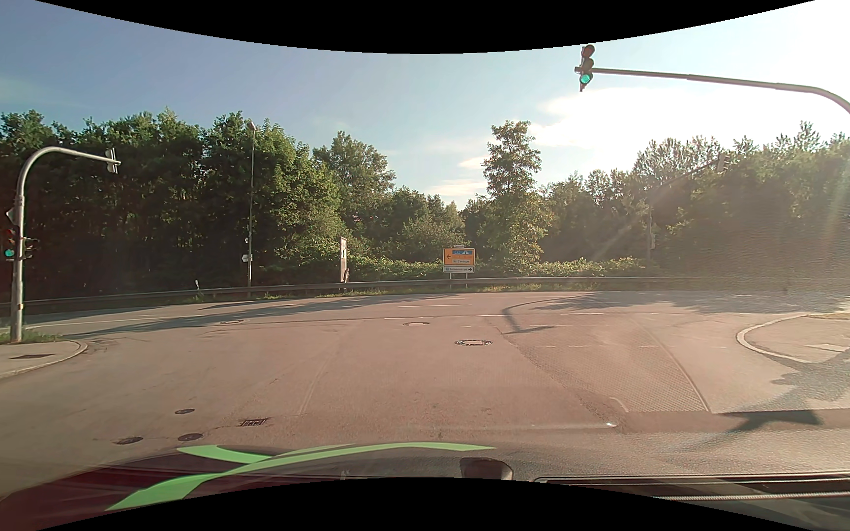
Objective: Follow the waypoints while adhering to traffic rules and regulations
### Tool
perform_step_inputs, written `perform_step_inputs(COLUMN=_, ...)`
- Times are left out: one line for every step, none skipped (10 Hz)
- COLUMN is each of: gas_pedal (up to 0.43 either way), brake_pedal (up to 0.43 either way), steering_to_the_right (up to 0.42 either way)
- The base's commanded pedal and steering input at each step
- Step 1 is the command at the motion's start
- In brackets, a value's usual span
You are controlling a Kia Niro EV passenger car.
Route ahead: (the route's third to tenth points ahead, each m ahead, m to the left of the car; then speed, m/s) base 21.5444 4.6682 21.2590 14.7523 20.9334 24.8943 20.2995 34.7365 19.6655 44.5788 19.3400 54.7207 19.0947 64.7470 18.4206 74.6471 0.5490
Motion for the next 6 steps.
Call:
perform_step_inputs(gas_pedal=0.197, brake_pedal=0.0, steering_to_the_right=0.007)
perform_step_inputs(gas_pedal=0.26, brake_pedal=0.0, steering_to_the_right=0.008)
perform_step_inputs(gas_pedal=0.299, brake_pedal=0.0, steering_to_the_right=0.007)
perform_step_inputs(gas_pedal=0.35, brake_pedal=0.0, steering_to_the_right=0.006)
perform_step_inputs(gas_pedal=0.358, brake_pedal=0.0, steering_to_the_right=0.005)
perform_step_inputs(gas_pedal=0.358, brake_pedal=0.0, steering_to_the_right=0.006)
